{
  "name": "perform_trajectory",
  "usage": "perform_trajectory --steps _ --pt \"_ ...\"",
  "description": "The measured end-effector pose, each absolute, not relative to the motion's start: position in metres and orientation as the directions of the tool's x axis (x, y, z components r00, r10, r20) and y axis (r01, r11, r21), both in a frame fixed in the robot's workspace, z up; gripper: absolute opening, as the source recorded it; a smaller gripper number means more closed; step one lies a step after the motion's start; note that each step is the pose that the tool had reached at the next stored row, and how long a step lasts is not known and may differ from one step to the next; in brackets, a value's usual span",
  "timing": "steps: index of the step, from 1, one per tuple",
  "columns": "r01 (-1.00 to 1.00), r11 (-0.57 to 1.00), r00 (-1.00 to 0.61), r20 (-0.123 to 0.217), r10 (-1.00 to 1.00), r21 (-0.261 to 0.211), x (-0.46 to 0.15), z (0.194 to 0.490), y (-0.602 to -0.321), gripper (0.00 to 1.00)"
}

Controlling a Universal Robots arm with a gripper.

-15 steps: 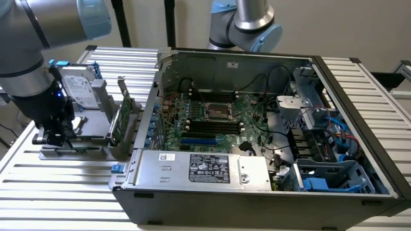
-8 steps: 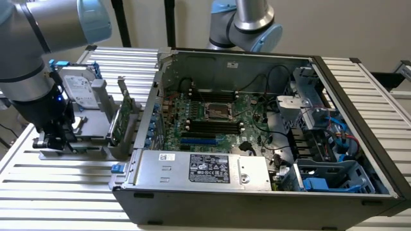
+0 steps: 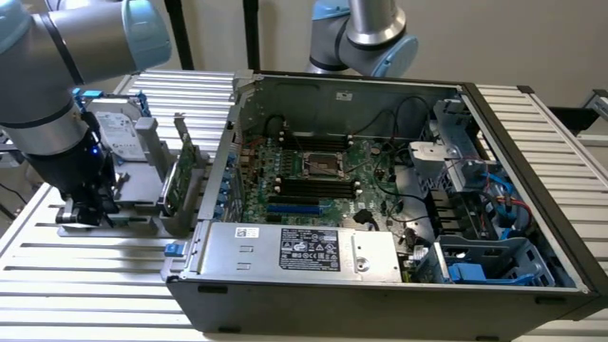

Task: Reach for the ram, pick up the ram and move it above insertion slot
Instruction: 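Pick up the ram and move it above insertion slot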

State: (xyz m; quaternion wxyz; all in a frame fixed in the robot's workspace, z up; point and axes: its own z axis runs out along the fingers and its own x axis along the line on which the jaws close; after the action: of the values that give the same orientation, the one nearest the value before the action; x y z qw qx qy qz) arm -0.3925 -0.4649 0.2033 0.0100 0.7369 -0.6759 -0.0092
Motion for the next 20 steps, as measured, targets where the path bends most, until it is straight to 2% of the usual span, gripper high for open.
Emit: perform_trajectory --steps 15,16,20 --pt "-0.996 -0.086 0.086 0.0 -0.996 0.027 -0.3921 0.1959 -0.4628 0.35" --pt "-0.996 -0.086 0.086 0.0 -0.996 0.027 -0.3921 0.1959 -0.4628 0.22" --pt "-0.996 -0.086 0.086 0.0 -0.996 0.027 -0.3921 0.1959 -0.4628 0.14"
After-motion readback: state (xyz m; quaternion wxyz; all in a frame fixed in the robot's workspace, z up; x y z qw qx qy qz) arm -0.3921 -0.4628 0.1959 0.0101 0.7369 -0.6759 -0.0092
